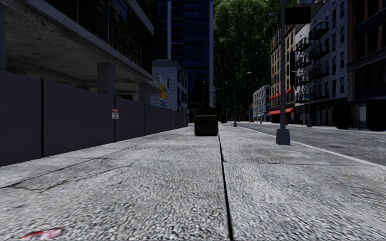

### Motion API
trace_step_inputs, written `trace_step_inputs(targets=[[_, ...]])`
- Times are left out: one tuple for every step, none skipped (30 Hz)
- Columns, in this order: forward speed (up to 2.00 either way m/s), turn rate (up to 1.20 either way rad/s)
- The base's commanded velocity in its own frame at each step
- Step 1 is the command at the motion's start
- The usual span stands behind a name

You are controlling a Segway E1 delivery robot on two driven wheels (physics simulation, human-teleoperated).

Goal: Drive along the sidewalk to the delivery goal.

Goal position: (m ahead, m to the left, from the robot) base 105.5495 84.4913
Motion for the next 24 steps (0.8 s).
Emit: trace_step_inputs(targets=[[2.0, -0.6], [2.0, -0.6], [2.0, -0.6], [2.0, -0.6], [2.0, -0.6], [2.0, -0.6], [2.0, -0.6], [2.0, -0.6], [2.0, -0.6], [2.0, -0.6], [2.0, -0.58], [2.0, -0.06], [2.0, 0.0], [2.0, 0.0], [2.0, 0.0], [2.0, 0.0], [2.0, 0.0], [2.0, 0.0], [2.0, 0.0], [2.0, 0.0], [2.0, 0.0], [2.0, 0.0], [2.0, 0.0], [2.0, 0.0]])
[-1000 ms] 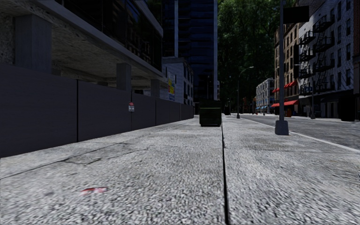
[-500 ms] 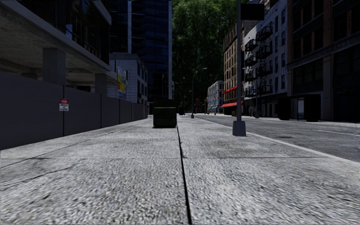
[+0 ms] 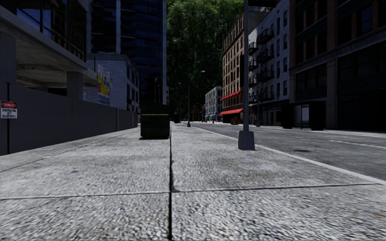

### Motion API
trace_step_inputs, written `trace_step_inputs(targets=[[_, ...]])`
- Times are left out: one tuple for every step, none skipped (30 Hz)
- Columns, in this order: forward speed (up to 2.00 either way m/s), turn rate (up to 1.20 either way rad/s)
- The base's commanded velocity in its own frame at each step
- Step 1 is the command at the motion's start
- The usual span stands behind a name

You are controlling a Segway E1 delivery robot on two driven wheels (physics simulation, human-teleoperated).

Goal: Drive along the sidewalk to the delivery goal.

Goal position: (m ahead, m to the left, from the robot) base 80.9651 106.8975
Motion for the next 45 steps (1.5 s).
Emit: trace_step_inputs(targets=[[2.0, 0.0], [2.0, 0.0], [2.0, 0.0], [2.0, 0.0], [2.0, 0.0], [2.0, 0.0], [2.0, 0.0], [2.0, 0.0], [2.0, 0.0], [2.0, 0.0], [2.0, 0.0], [2.0, 0.0], [2.0, 0.0], [2.0, 0.0], [2.0, 0.0], [2.0, 0.0], [2.0, 0.0], [2.0, 0.0], [2.0, 0.0], [2.0, 0.0], [2.0, 0.0], [2.0, 0.0], [2.0, 0.0], [2.0, 0.0], [2.0, 0.0], [2.0, 0.0], [2.0, 0.0], [2.0, 0.0], [2.0, 0.0], [2.0, 0.0], [2.0, 0.0], [2.0, 0.0], [2.0, 0.0], [2.0, 0.0], [2.0, 0.0], [2.0, 0.0], [2.0, 0.0], [2.0, 0.0], [2.0, 0.0], [2.0, 0.0], [2.0, 0.0], [2.0, 0.0], [2.0, 0.0], [2.0, 0.0], [2.0, 0.0]])
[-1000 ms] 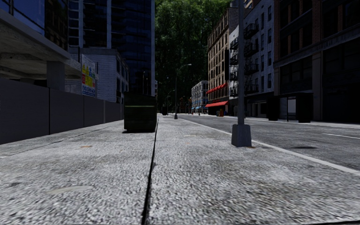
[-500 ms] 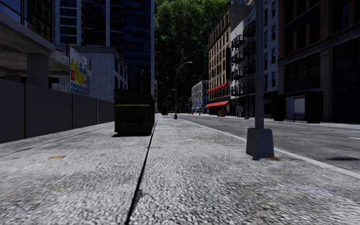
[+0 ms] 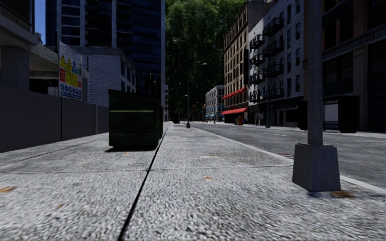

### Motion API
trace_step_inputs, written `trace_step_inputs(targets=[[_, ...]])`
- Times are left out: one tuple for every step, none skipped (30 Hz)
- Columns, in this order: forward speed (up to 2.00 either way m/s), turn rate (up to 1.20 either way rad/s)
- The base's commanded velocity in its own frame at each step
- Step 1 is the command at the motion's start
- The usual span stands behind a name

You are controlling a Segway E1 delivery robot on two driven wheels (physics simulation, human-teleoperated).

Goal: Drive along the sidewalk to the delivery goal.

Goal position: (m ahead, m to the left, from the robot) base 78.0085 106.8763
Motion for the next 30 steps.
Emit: trace_step_inputs(targets=[[2.0, 0.0], [2.0, 0.0], [2.0, 0.0], [2.0, 0.0], [2.0, 0.0], [2.0, 0.0], [2.0, 0.0], [2.0, 0.0], [2.0, 0.0], [2.0, 0.0], [2.0, 0.0], [2.0, 0.0], [2.0, 0.0], [2.0, 0.0], [2.0, 0.0], [2.0, 0.0], [2.0, 0.0], [2.0, 0.0], [2.0, 0.0], [2.0, 0.0], [2.0, 0.0], [2.0, 0.0], [2.0, 0.0], [2.0, 0.0], [2.0, 0.0], [2.0, 0.0], [2.0, 0.0], [2.0, 0.0], [2.0, 0.0], [2.0, 0.0]])
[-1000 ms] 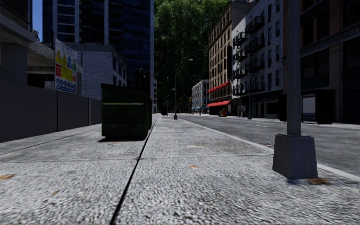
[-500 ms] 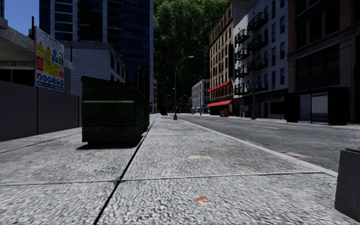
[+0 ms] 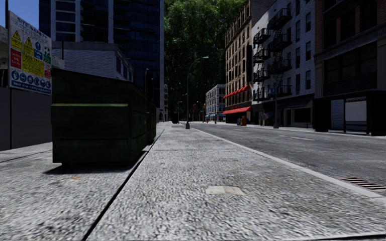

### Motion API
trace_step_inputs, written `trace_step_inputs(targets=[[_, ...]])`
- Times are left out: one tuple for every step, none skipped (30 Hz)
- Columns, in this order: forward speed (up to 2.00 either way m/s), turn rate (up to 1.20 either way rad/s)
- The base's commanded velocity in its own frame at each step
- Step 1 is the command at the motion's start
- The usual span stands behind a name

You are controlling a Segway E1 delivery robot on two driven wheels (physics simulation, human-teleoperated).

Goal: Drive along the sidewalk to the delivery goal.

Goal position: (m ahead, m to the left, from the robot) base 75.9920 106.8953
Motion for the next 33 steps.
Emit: trace_step_inputs(targets=[[2.0, 0.0], [2.0, 0.0], [2.0, 0.0], [2.0, 0.0], [2.0, 0.0], [2.0, 0.0], [2.0, 0.0], [2.0, 0.0], [2.0, 0.0], [2.0, 0.0], [2.0, 0.0], [2.0, 0.0], [2.0, 0.0], [2.0, 0.0], [2.0, 0.0], [2.0, 0.0], [2.0, 0.0], [2.0, 0.0], [2.0, 0.0], [2.0, 0.0], [2.0, 0.0], [2.0, 0.0], [2.0, 0.0], [2.0, 0.0], [2.0, 0.0], [2.0, 0.0], [2.0, 0.0], [2.0, 0.0], [2.0, 0.0], [2.0, 0.0], [2.0, 0.0], [2.0, 0.0], [2.0, 0.0]])
